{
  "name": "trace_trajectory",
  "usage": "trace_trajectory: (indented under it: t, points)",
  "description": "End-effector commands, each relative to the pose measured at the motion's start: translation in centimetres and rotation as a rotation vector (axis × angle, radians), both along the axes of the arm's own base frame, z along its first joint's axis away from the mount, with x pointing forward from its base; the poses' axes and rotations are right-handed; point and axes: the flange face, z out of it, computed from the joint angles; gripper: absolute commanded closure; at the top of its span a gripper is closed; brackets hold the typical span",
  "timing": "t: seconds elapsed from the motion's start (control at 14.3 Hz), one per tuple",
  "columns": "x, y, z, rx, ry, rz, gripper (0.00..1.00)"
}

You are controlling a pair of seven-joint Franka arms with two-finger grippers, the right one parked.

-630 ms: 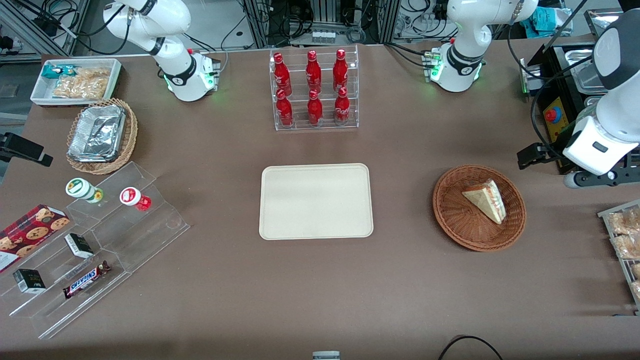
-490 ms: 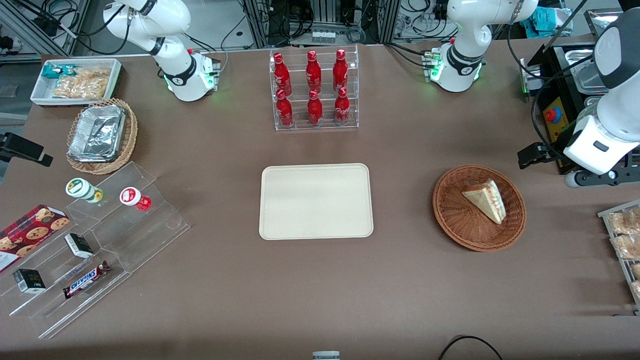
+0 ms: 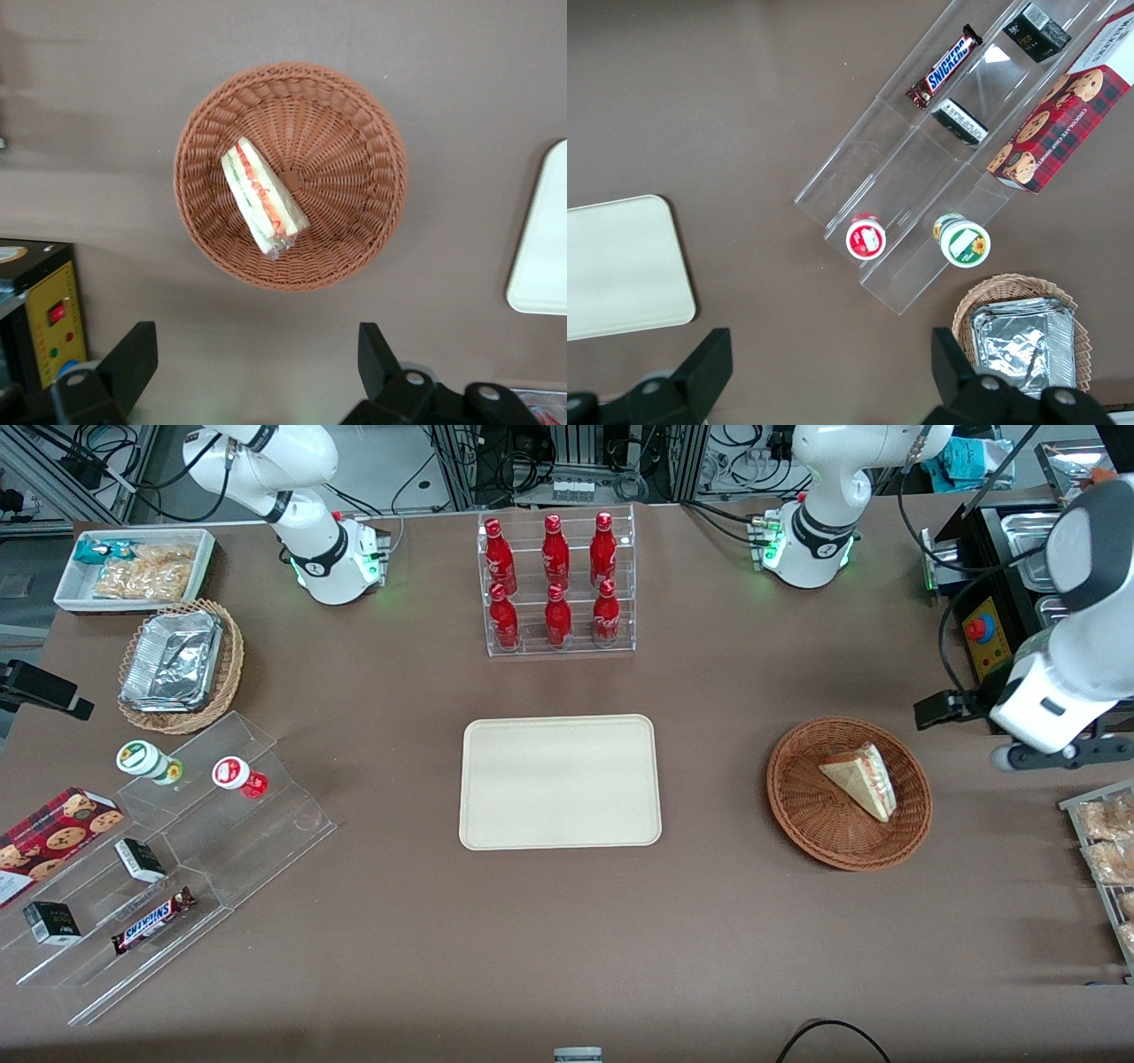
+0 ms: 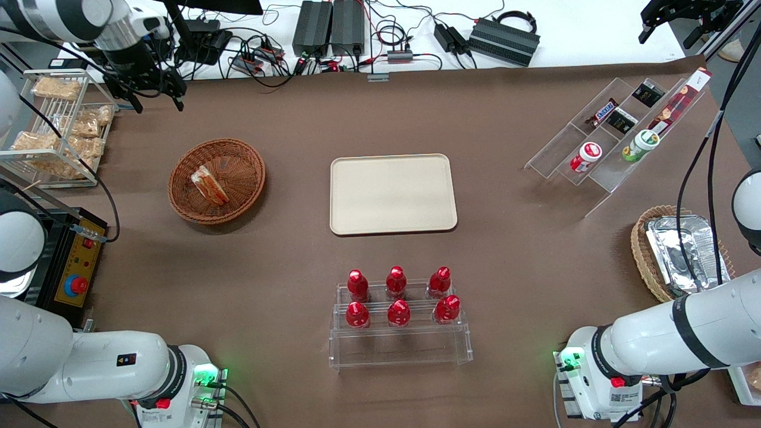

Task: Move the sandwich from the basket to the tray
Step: 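Move the left gripper over the wicker basket holding the sandwich, then lower the left gripper and grasp the wrapped triangular sandwich upright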

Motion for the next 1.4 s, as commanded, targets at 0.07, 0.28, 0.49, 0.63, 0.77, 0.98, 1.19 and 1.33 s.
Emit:
trace_trajectory:
  t: [0.07,0.28,0.49,0.63,0.77,0.98,1.19,1.33]
  points:
    - [-1.9,0.3,-8.9,0.002,-0.056,-0.014,0.00]
    - [-3.6,1.5,-14.0,-0.003,-0.101,0.025,0.00]
    - [-5.2,3.0,-16.7,0.008,-0.094,0.164,0.00]
    - [-5.4,2.9,-17.0,0.028,-0.089,0.325,0.00]
    - [-5.3,2.9,-17.3,0.047,-0.092,0.482,0.00]
    - [-4.8,2.2,-17.7,0.064,-0.119,0.702,0.00]
    - [-4.6,1.7,-18.7,0.067,-0.153,0.900,0.00]
    - [-4.9,1.7,-19.3,0.062,-0.161,0.931,0.00]
